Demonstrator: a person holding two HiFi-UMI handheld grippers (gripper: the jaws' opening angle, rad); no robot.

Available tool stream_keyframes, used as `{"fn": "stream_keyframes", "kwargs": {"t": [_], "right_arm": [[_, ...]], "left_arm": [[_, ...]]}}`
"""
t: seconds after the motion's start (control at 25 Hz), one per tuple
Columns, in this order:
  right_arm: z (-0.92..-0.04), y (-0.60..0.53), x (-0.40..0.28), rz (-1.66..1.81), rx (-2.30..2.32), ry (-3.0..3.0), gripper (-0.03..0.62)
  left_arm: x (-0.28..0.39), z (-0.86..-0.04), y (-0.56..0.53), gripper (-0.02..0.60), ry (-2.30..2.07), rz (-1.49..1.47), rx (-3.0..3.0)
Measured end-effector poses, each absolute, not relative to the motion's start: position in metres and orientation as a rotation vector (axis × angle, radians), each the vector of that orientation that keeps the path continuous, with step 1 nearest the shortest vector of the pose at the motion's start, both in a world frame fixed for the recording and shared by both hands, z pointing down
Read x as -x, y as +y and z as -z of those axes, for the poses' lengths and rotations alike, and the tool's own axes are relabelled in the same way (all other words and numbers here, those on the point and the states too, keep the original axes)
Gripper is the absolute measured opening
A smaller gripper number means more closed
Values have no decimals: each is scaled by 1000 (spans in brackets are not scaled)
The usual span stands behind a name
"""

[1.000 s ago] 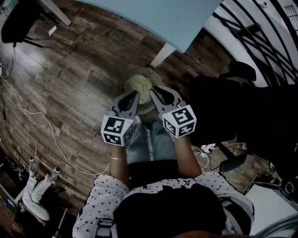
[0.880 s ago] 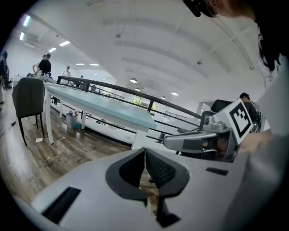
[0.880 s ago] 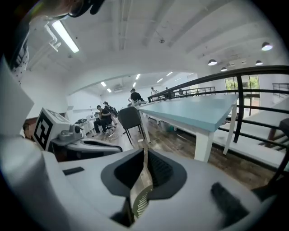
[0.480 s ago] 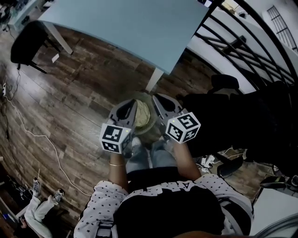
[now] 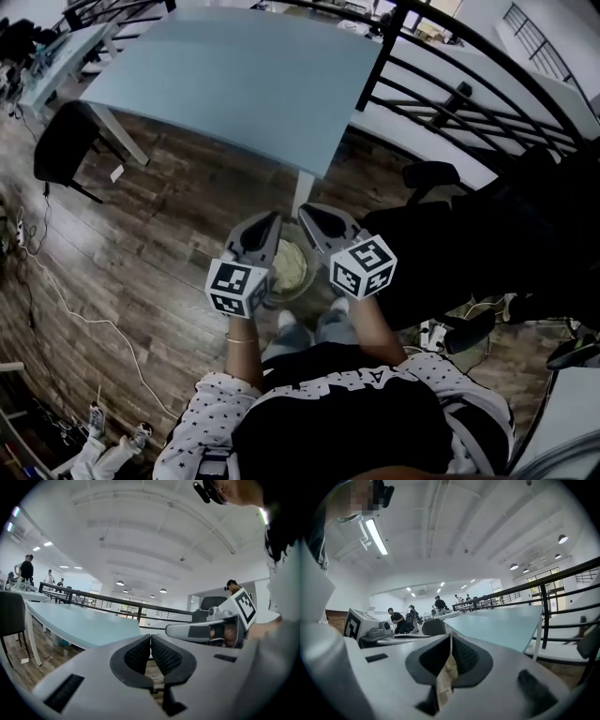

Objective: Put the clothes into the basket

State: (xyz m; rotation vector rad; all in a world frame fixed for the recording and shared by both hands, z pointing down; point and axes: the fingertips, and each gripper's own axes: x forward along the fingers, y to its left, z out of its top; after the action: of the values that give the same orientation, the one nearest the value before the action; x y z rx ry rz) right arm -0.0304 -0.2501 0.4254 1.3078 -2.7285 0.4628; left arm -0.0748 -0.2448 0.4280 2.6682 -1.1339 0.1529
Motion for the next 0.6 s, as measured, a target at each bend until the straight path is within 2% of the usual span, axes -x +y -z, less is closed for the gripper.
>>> {"fn": "stream_keyframes", "kwargs": {"t": [0.6], "right_arm": [[-344,-241,0,-237,-1410,-2797,34]], "left_arm": [[33,-347,-236,17,-1050,-83,-2899]]}}
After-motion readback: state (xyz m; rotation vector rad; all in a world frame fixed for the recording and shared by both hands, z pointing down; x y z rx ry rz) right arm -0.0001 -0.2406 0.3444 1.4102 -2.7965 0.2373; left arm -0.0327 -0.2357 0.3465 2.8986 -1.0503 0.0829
